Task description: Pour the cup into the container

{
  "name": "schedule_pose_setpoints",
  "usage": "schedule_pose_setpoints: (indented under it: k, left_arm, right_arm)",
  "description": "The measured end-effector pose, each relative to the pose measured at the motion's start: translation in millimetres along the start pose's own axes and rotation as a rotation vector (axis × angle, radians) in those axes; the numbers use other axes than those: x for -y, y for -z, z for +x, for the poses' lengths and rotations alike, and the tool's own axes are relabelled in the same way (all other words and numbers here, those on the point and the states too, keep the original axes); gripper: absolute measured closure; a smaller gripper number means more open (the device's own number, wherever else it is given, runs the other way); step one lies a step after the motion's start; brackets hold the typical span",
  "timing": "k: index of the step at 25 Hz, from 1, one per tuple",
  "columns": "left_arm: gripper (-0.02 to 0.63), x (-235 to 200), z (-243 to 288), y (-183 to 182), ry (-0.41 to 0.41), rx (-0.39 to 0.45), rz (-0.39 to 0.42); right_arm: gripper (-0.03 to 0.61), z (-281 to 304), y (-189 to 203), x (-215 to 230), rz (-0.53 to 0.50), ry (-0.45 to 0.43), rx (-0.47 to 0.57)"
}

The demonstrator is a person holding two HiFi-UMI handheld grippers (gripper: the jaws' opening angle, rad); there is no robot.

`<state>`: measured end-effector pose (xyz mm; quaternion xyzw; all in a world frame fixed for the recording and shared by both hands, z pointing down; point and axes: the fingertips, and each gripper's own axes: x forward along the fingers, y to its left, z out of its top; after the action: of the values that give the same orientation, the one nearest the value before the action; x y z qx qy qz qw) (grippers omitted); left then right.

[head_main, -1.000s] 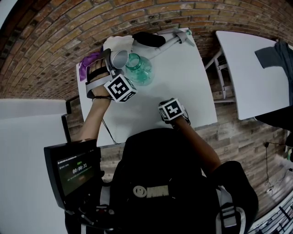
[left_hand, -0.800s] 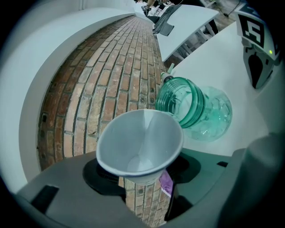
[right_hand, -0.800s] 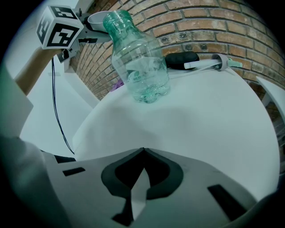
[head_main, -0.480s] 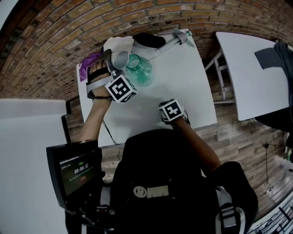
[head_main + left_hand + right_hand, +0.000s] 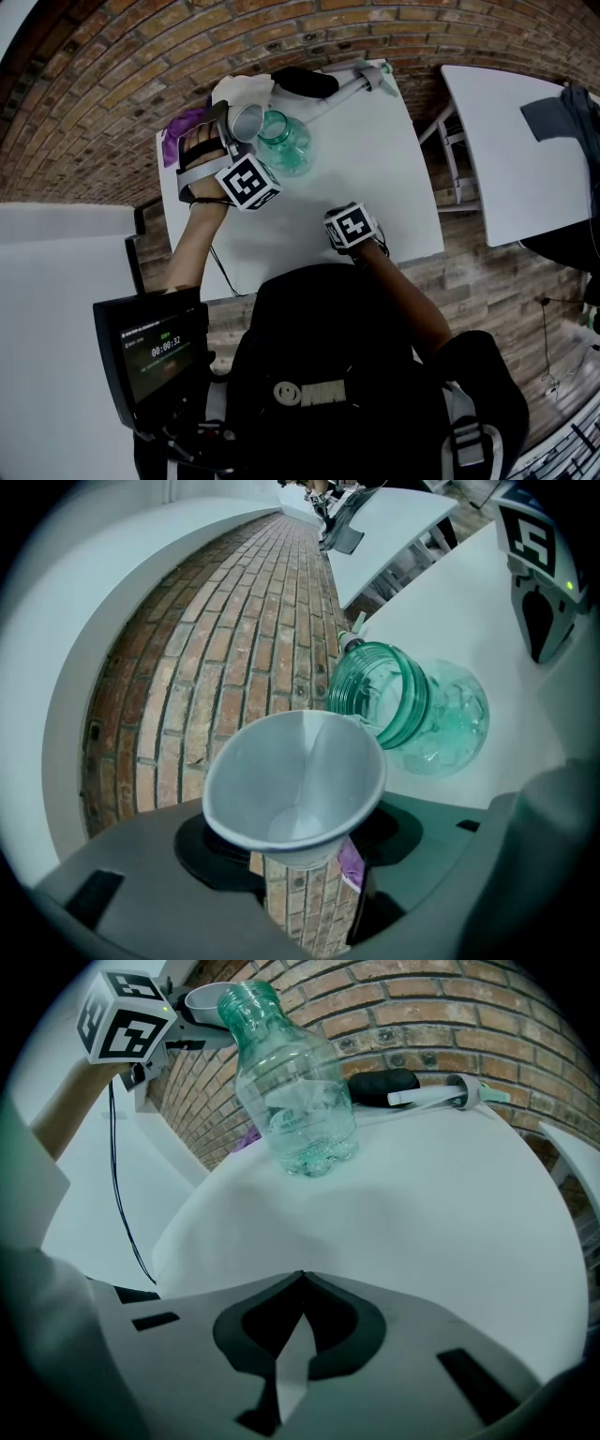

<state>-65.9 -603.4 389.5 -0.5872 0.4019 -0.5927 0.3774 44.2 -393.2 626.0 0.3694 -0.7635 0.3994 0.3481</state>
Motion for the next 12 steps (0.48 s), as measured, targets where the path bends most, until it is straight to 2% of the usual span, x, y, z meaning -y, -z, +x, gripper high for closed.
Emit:
schedule_pose_setpoints:
  k: [12]
  left_arm:
    - [0.321, 1.5, 1.1, -0.8, 0.005, 0.006, 0.003]
  right_arm:
    - [0.574, 1.3, 0.3, 0.8, 0.002, 0.023, -0.011]
